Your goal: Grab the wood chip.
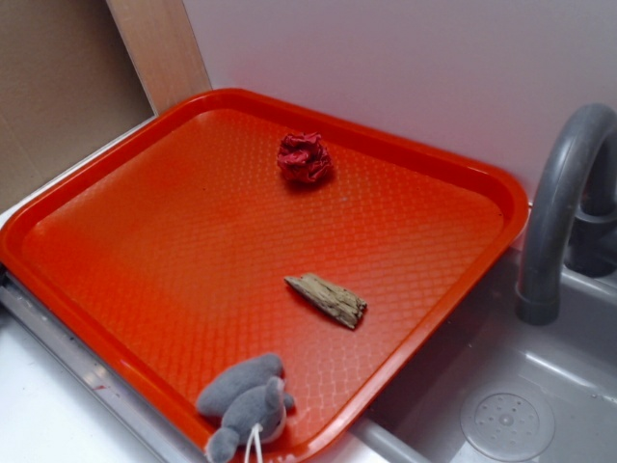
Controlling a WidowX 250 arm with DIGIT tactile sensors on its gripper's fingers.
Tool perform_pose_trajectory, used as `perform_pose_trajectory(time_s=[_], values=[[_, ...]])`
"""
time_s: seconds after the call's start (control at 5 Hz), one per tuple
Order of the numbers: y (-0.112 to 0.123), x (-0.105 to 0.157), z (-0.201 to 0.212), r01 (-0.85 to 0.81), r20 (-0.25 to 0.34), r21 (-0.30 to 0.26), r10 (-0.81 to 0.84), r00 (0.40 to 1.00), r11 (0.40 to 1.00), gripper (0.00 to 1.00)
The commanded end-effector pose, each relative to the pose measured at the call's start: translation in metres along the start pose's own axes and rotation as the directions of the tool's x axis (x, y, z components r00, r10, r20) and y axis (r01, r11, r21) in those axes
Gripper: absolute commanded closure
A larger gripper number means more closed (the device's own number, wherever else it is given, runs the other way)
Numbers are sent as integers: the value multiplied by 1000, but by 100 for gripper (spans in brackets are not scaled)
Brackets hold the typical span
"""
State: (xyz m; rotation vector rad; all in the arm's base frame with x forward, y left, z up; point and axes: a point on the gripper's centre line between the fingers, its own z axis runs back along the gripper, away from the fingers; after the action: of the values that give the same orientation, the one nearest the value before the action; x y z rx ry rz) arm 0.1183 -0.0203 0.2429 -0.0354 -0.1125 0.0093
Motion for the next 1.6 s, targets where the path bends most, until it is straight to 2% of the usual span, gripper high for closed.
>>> perform_pose_trajectory(time_s=[0.0,0.2,0.4,0.6,0.8,1.0,1.2,1.4], values=[[0,0,0,0,0,0,0,1000,1000,0],[-16,12,7,137,37,-15,-136,990,990,0],[-44,31,10,381,134,14,-379,916,925,0],[-70,49,-3,596,256,-21,-572,779,803,0],[-108,74,-27,780,245,34,-762,599,625,0],[-160,98,-54,913,194,78,-904,380,400,0],[-208,91,-78,986,176,50,-973,148,159,0],[-237,57,-104,996,166,-8,-982,-89,-92,0]])
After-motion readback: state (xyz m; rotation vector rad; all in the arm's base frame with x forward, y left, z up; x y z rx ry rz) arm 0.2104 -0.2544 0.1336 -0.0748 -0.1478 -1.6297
